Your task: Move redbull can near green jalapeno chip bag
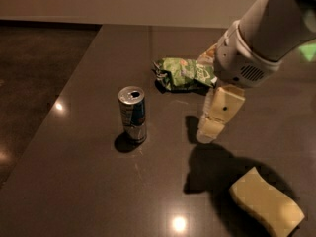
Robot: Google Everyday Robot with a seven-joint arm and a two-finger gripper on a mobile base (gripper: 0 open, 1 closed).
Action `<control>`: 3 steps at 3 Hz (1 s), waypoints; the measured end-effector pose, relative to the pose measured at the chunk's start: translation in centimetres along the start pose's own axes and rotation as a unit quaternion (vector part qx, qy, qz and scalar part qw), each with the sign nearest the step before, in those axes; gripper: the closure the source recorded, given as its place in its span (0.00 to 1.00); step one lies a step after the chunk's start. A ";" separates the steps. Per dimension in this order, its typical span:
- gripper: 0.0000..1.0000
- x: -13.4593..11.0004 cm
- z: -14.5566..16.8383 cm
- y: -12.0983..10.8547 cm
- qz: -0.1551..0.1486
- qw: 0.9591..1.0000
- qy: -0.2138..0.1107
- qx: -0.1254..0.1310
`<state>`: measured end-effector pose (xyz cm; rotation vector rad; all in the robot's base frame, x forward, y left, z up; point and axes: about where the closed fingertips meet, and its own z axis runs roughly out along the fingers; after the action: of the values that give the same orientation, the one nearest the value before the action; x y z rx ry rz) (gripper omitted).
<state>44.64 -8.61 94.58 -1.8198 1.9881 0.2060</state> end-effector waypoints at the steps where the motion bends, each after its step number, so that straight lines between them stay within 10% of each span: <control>1: 0.00 -2.5 2.4 -0.2 0.006 0.998 -0.045 -0.031; 3: 0.00 -7.2 5.5 0.3 -0.004 0.993 -0.099 -0.061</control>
Offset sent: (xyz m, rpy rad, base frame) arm 0.0158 0.0989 -0.0224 0.2639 0.1110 0.1012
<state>45.81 0.18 92.60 -1.8034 1.8666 0.4969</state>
